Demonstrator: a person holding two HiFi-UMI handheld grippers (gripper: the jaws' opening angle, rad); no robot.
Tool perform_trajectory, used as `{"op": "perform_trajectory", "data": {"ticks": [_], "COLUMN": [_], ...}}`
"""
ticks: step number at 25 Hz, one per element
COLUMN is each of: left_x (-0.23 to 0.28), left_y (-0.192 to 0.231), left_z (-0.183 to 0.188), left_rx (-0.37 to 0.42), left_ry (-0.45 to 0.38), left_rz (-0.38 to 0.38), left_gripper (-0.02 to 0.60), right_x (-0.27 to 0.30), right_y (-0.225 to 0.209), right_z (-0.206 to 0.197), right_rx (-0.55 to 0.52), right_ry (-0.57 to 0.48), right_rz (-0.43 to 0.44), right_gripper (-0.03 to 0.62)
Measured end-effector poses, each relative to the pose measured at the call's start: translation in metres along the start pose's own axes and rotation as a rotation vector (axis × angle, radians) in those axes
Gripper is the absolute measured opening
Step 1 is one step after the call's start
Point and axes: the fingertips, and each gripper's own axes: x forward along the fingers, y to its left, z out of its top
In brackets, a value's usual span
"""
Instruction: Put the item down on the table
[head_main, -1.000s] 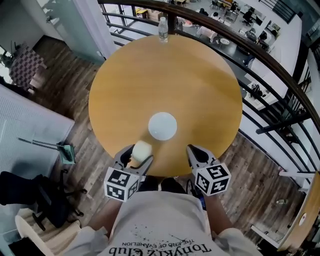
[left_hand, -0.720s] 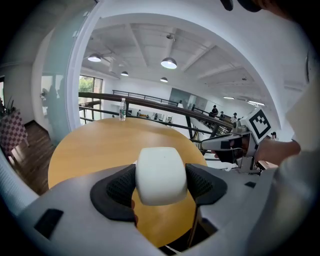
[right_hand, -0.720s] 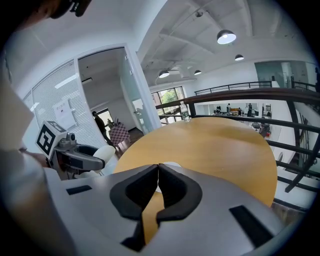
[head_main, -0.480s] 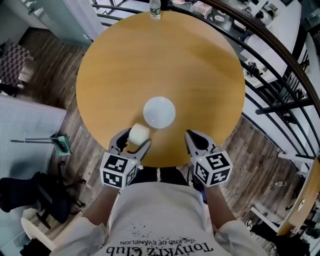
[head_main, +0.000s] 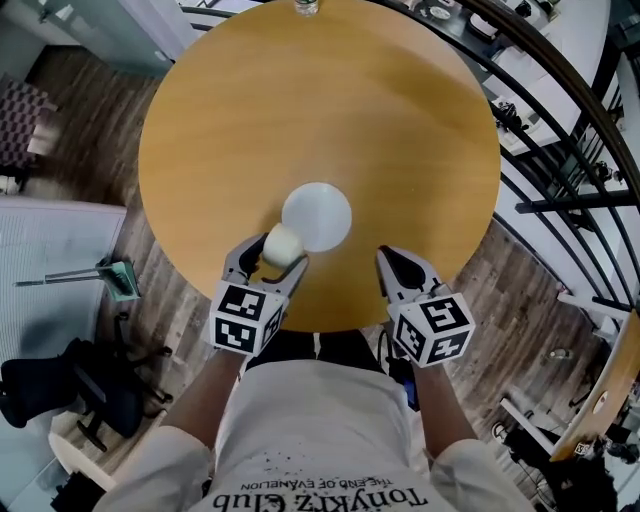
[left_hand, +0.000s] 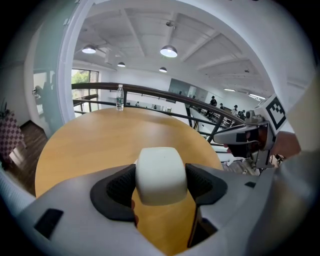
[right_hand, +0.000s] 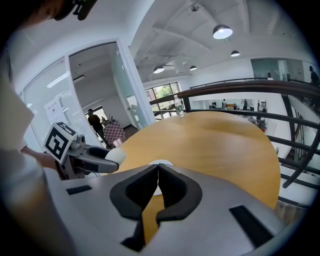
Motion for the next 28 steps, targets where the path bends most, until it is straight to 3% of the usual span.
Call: {"op": "perform_trajectory", "data": {"ticks": [28], "left_x": [0.113], "left_y": [0.019], "left_z": [-0.017], "left_rx": [0.064], "left_ry": [0.161], "left_rz": [0.004], "left_gripper": [0.325], "right_x": [0.026], "right_y": [-0.026], "right_z": [-0.011], "right_rx": [0.046], "right_ry": [0.058], "right_rz": [0.0], "right_gripper": [0.026]}}
